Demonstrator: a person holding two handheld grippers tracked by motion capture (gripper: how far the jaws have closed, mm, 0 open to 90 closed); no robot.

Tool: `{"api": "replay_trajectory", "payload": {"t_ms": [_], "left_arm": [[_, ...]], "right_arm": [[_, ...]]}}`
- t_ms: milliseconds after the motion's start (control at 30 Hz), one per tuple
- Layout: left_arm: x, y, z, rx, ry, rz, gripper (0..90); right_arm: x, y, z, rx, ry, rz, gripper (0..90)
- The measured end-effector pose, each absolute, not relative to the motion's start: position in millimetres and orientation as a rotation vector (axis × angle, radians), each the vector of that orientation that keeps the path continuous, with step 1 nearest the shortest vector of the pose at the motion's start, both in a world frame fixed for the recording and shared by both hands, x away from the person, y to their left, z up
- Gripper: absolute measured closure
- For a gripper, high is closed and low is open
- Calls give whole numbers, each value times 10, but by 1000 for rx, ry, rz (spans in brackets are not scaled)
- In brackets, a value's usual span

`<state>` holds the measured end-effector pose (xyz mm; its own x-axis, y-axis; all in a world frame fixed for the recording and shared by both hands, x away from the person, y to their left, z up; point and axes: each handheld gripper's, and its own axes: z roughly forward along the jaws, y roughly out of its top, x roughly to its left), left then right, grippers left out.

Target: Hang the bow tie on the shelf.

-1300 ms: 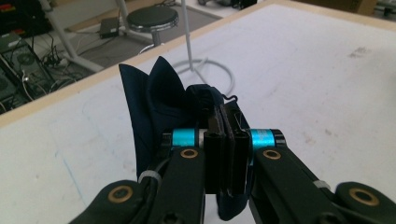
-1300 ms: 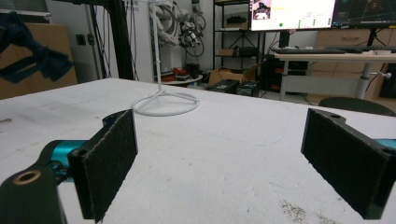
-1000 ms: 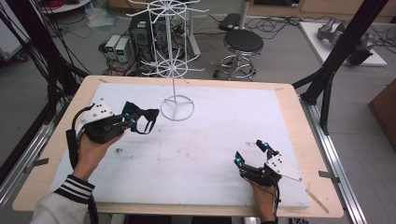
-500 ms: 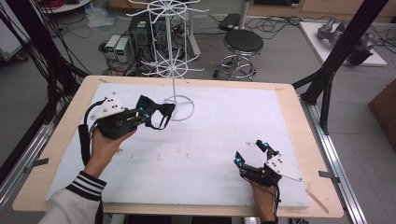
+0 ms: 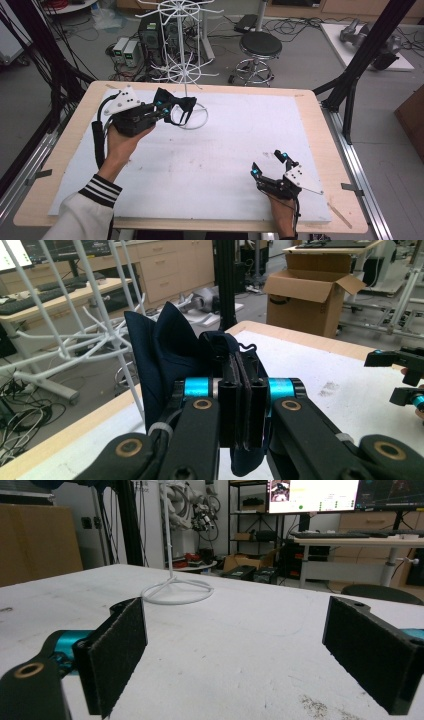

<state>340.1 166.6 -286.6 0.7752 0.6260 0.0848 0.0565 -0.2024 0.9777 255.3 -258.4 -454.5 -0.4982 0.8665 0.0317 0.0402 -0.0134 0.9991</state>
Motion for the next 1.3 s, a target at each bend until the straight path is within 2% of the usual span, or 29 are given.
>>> {"api": "replay_trajectory", "payload": {"t_ms": [600,1300], "left_arm": [[3654,1665,-2707,1716,555,617,878],[3915,1626,-2736,1712,626,666,877]], "right_arm": [[2550,-2584,-4545,969,1601,1588,98],[2551,-2587,-4545,968,1603,1588,98]]}}
